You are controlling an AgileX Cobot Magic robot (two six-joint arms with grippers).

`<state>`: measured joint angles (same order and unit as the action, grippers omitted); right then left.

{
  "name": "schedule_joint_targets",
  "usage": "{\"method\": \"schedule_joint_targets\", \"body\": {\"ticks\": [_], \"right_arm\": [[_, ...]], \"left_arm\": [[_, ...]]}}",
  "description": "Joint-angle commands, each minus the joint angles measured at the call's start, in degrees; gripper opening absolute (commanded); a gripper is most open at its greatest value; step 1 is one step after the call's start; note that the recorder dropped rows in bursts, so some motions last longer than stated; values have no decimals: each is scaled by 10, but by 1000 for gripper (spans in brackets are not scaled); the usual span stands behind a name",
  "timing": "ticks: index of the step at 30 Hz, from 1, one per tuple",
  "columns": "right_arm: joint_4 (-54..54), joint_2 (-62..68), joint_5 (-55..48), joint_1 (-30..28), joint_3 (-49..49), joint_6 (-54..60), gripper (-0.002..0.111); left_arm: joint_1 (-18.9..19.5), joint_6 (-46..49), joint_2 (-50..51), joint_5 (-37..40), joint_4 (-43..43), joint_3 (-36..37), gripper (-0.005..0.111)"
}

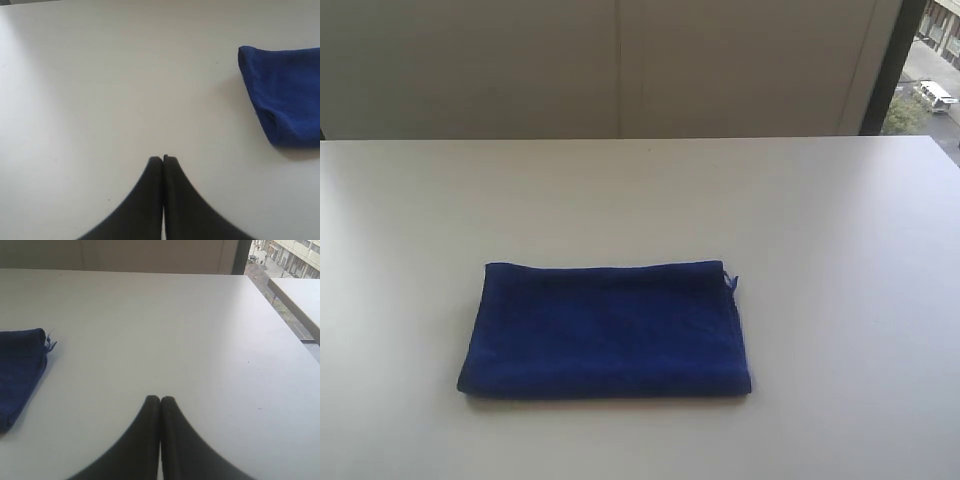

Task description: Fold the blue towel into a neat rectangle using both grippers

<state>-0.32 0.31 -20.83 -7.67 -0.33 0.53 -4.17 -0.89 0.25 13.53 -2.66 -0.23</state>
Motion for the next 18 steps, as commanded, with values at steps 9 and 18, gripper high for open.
{"method": "schedule_joint_targets", "body": {"ticks": [9, 18], "right_arm": [[-3, -3, 9, -4, 3, 5, 0], [-3, -3, 9, -4, 3, 5, 0]], "left_arm": [[1, -2, -3, -3, 10, 2, 0], [1, 9, -3, -2, 10, 2, 0]]}}
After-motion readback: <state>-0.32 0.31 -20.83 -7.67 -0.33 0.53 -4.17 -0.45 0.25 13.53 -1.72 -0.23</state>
